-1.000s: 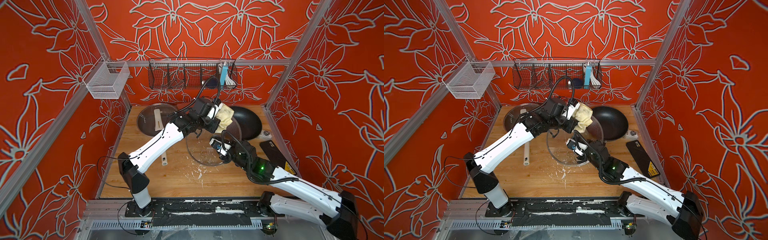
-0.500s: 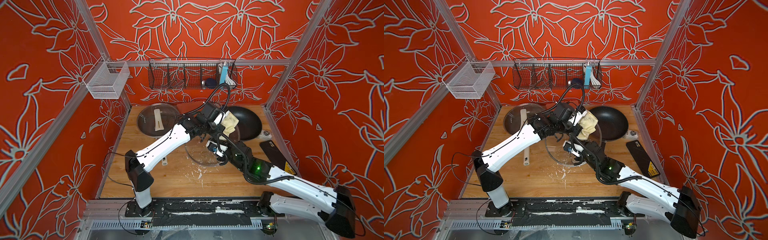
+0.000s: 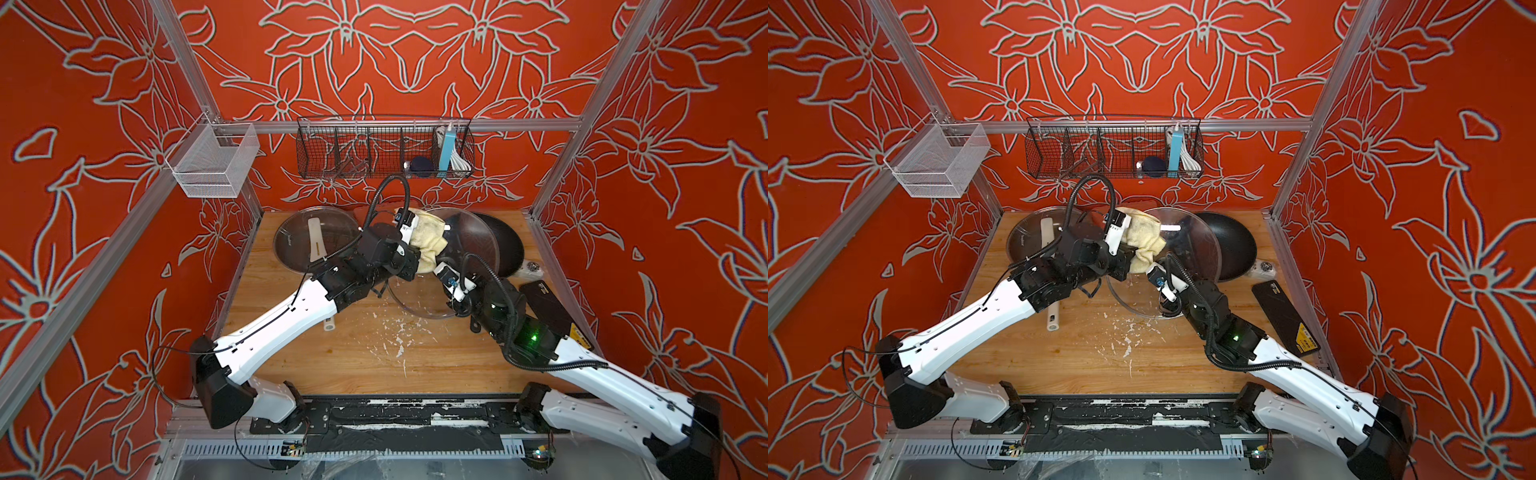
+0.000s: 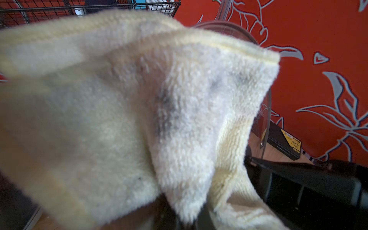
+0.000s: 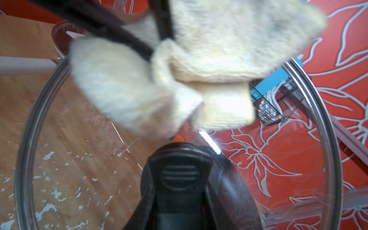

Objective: Wipe the pot lid with a cloth
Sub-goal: Wipe the pot lid.

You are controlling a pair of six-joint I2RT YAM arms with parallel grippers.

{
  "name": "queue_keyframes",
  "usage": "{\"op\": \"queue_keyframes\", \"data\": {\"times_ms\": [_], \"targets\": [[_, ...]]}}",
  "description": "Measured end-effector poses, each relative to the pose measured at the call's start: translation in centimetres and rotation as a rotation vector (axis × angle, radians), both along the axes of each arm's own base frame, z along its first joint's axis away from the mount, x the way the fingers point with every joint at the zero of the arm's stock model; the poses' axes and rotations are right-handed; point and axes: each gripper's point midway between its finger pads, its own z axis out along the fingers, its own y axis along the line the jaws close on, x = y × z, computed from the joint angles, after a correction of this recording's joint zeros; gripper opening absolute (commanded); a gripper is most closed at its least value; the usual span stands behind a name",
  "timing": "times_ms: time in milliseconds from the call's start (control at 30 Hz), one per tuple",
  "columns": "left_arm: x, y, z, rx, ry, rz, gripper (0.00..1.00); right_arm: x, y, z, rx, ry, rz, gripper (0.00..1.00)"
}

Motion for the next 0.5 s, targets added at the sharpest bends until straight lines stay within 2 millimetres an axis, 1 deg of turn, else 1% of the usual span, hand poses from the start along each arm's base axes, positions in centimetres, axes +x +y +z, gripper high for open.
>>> {"op": "queue_keyframes", "data": {"times_ms": [100,233,400,500], "targets": [[-0.7,0.6,-1.6,-0.014,0.01,0.001,0.0,0.5,-0.9,0.4,0.046,0.012,-0.037,0.0],[-1.5,0.7,-3.7,-0.026,0.019,-0.024,0.0,1.0,-1.8,0.5,0.092,0.03,-0.079,0.0],[-2.4,-0.1,-6.3,-0.039,0.052,-0.061,0.0,1.5,-2.7,0.3,0.127,0.053,-0.121,0.0],[-3.0,-0.9,-6.9,-0.054,0.063,-0.087,0.0,1.5,-2.9,0.2,0.149,0.07,-0.134,0.0]]}}
